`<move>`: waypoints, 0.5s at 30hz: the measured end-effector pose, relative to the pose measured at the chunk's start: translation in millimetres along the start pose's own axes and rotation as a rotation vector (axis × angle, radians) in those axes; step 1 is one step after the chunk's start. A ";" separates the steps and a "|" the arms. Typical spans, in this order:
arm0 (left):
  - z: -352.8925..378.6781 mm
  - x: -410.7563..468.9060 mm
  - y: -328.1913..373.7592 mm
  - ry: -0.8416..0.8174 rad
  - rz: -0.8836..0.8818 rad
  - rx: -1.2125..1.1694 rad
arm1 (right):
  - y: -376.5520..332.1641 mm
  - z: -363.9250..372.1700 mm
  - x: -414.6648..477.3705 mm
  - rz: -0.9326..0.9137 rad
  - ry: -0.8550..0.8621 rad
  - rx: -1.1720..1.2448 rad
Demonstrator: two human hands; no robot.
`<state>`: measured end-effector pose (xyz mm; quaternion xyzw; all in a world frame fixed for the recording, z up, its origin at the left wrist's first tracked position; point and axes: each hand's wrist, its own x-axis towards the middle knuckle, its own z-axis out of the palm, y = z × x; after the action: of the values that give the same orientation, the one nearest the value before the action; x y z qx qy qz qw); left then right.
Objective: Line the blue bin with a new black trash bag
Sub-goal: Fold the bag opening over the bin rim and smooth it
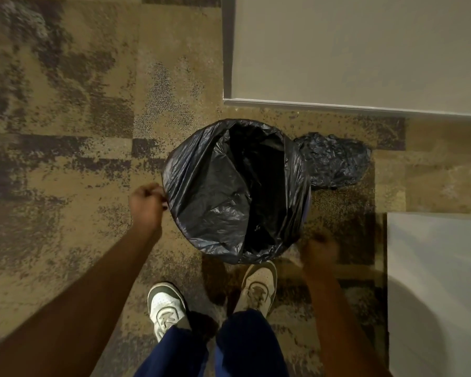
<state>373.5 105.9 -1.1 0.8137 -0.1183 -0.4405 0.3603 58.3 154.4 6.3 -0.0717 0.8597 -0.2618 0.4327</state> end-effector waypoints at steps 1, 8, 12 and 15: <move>-0.3 0.7 14.9 0.075 0.121 0.049 | -13.2 -2.3 -4.4 -0.133 0.169 -0.058; 58.5 -59.3 39.8 -0.272 1.348 1.374 | -63.3 51.4 -40.2 -1.309 -0.021 -0.904; 83.0 -62.3 17.9 -0.587 1.262 1.833 | -65.9 80.3 -18.3 -1.189 -0.246 -1.552; 76.1 -31.9 23.2 -0.492 1.010 2.089 | -69.9 73.1 10.0 -1.181 -0.178 -1.728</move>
<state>296.7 68.9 8.3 0.4683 -0.7944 -0.0831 -0.3777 102.1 62.9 -0.6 -0.7830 0.5476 0.2776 0.0998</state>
